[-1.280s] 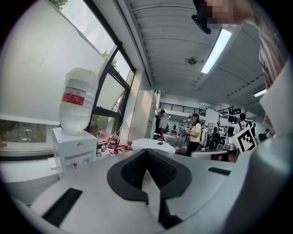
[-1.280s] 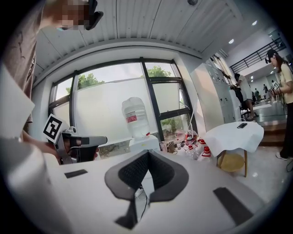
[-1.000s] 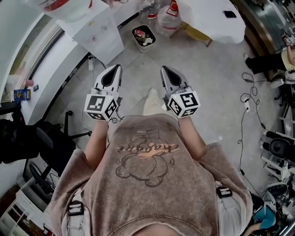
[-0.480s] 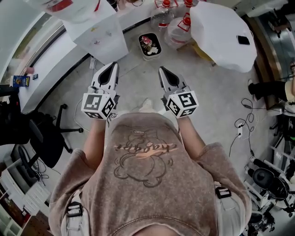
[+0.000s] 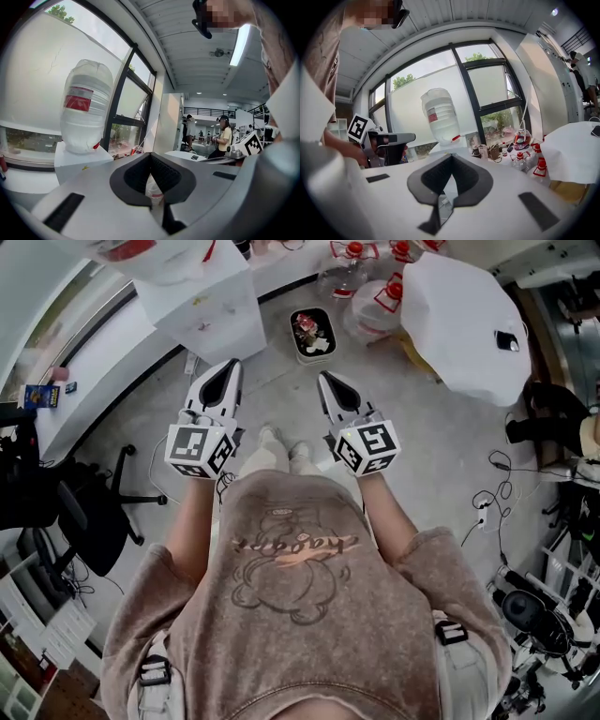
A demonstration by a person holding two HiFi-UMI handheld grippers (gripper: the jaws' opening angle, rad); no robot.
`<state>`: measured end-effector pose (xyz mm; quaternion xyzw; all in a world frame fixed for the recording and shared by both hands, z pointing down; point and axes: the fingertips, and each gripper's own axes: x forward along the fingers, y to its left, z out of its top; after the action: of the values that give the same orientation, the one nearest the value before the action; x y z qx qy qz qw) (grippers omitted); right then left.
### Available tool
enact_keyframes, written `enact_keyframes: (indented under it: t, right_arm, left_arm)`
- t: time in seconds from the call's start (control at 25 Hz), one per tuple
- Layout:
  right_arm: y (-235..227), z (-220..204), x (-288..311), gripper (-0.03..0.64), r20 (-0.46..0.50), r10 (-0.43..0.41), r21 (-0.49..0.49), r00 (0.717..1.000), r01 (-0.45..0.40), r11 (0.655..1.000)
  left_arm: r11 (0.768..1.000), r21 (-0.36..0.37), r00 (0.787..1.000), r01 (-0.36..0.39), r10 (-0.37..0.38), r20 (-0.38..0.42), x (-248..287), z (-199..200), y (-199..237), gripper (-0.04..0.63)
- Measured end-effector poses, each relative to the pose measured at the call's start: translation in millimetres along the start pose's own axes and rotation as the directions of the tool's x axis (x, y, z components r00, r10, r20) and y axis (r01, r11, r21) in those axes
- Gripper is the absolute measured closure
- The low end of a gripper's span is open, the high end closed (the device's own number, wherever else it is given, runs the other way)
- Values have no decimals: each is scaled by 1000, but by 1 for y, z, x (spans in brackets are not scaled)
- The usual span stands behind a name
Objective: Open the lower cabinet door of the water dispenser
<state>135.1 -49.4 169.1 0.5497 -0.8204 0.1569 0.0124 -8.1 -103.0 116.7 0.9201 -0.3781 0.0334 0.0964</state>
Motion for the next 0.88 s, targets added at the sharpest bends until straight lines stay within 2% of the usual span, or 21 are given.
enact_keyframes:
  t: [0.44,0.88]
  right_arm:
    - [-15,-9,57,611,5,-64,28,998,64,998]
    - [-42,-62,124,611,-8,3,25,1000,-3,1000]
  left_arm:
    - [998,-20,997,60,-61,-54,32,-25,44,578]
    - [1000,-31,999,3,-4,-36,67,-83,90,578]
